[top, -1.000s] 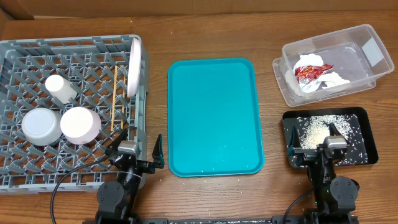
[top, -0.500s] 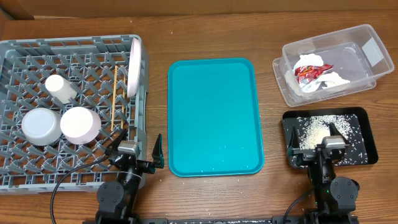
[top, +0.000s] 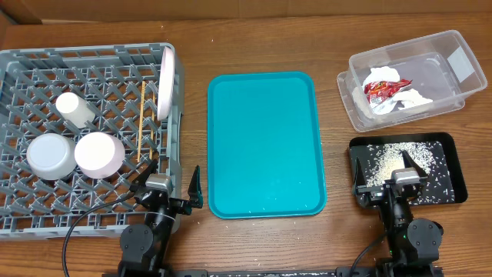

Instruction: Sort waste into correct bins and load items into the dishwasher

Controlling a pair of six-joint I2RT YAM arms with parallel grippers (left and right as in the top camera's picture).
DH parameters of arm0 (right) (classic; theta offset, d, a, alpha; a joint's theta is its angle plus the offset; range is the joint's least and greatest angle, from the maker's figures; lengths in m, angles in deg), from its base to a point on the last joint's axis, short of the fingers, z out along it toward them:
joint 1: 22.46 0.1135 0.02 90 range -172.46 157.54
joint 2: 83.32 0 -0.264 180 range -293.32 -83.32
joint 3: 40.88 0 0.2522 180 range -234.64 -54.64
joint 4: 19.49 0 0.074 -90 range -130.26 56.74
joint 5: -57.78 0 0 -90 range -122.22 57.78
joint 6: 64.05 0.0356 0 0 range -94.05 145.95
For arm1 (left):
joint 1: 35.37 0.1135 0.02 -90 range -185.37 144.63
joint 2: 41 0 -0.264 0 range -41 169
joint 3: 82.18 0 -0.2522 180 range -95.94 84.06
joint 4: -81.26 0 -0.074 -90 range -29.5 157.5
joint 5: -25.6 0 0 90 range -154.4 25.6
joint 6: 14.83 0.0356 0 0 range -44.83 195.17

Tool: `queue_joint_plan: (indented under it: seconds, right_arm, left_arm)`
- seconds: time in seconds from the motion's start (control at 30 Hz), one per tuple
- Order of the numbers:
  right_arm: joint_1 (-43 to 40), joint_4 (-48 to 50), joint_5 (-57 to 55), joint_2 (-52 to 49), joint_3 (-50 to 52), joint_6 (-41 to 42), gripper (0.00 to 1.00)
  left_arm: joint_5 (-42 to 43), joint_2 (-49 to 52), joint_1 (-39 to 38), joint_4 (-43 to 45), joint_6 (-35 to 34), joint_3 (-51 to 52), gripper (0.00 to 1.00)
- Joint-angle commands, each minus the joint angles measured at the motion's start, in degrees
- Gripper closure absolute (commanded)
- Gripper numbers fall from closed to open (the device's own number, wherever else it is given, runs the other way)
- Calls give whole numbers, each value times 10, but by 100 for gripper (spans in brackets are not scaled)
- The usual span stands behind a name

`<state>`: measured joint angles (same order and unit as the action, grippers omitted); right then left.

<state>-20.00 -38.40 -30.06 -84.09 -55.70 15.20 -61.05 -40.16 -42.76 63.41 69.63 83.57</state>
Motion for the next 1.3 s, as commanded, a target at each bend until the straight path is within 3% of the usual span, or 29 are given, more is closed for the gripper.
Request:
queue_joint_plan:
  seconds: [0.0,0.23,0.37,1.27]
  right_arm:
    - [5,4,4,7,6,5,0]
    - [5,5,10,7,6,8,0]
    - [5,5,10,7,6,54,0]
    - [5,5,10,6,6,54,0]
  left_arm:
    - [-5,-6,3,-2,9,2,0]
    - [-5,-6,3,-2,9,2,0]
    - [-5,-6,3,-2,9,2,0]
    - [-5,-6,3,-2,9,2,0]
